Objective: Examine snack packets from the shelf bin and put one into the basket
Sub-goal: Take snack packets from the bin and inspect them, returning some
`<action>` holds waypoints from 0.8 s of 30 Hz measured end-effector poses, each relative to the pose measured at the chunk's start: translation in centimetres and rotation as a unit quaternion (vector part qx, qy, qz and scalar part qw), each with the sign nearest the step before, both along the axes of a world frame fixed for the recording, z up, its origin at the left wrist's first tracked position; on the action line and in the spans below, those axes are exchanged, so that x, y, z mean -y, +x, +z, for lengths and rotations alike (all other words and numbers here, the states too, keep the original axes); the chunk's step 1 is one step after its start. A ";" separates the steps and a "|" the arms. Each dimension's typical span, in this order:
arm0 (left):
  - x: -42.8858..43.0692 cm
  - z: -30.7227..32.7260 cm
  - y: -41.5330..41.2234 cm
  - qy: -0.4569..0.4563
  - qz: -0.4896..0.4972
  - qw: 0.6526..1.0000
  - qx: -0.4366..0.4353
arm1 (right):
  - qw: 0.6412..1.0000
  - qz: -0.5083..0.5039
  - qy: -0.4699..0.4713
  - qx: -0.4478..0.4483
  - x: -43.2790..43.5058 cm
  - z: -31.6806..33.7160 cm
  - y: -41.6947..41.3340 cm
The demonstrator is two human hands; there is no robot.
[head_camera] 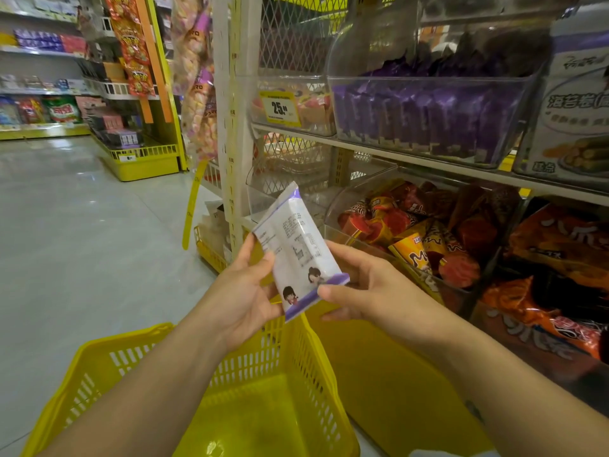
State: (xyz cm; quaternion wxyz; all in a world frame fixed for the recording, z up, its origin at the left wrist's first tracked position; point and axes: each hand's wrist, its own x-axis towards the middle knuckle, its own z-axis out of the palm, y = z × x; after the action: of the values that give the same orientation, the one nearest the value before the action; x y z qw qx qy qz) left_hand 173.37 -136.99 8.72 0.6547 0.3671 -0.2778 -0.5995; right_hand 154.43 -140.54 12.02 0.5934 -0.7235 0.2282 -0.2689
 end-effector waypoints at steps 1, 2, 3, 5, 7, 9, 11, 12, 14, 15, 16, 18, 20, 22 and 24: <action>0.1 0.2 0.2 0.001 0.010 1.000 -0.005 | 1.000 -0.001 0.004 -0.002 0.1 0.0 -0.1; 0.1 0.3 0.3 0.001 0.018 1.000 -0.008 | 1.000 -0.001 0.009 -0.004 0.2 -0.1 -0.2; 0.1 0.5 0.3 -0.001 0.022 1.000 -0.007 | 1.000 0.000 0.013 -0.007 0.3 -0.1 -0.3; 0.0 0.7 0.3 -0.010 0.024 1.000 0.002 | 1.000 -0.003 0.014 -0.010 0.5 -0.1 -0.5; 0.0 1.0 0.2 -0.025 0.026 0.999 0.012 | 1.000 -0.011 0.007 -0.013 0.5 -0.1 -0.4; -0.2 1.2 0.1 -0.037 0.028 0.999 0.018 | 1.000 -0.028 0.003 -0.013 0.4 0.0 -0.3; -0.3 1.5 0.0 -0.045 0.029 0.998 0.019 | 0.999 -0.045 0.005 -0.006 0.4 0.0 -0.3; -0.2 1.5 -0.1 -0.049 0.032 0.998 0.022 | 0.999 -0.051 0.004 -0.005 0.4 0.0 -0.3; -0.3 1.7 -0.4 -0.051 0.049 0.997 0.029 | 0.998 -0.067 -0.005 -0.005 0.1 0.0 -0.1; -0.3 1.7 -0.6 -0.050 0.062 0.996 0.032 | 0.997 -0.080 -0.012 -0.005 -0.1 -0.1 0.0; -0.2 1.8 -0.8 -0.048 0.073 0.996 0.032 | 0.995 -0.096 -0.022 -0.003 -0.3 -0.2 0.2; -0.3 1.9 -1.3 -0.048 0.084 0.995 0.018 | 0.990 -0.133 -0.051 -0.006 -0.4 -0.4 0.4; -0.3 1.9 -1.7 -0.043 0.085 0.995 -0.005 | 0.979 -0.169 -0.106 -0.044 -0.3 -0.5 0.4; -0.4 1.9 -1.9 -0.039 0.085 0.995 -0.019 | 0.963 -0.192 -0.167 -0.088 -0.4 -0.5 0.3; -0.5 2.0 -2.0 -0.037 0.081 0.996 -0.024 | 0.954 -0.196 -0.203 -0.102 -0.3 -0.6 0.2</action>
State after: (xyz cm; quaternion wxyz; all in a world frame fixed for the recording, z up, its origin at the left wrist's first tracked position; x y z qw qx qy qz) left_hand 171.35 -136.53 10.72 0.7207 0.3497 -0.2536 -0.5423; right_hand 154.62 -140.21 11.42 0.3434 -0.7930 0.3658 -0.3455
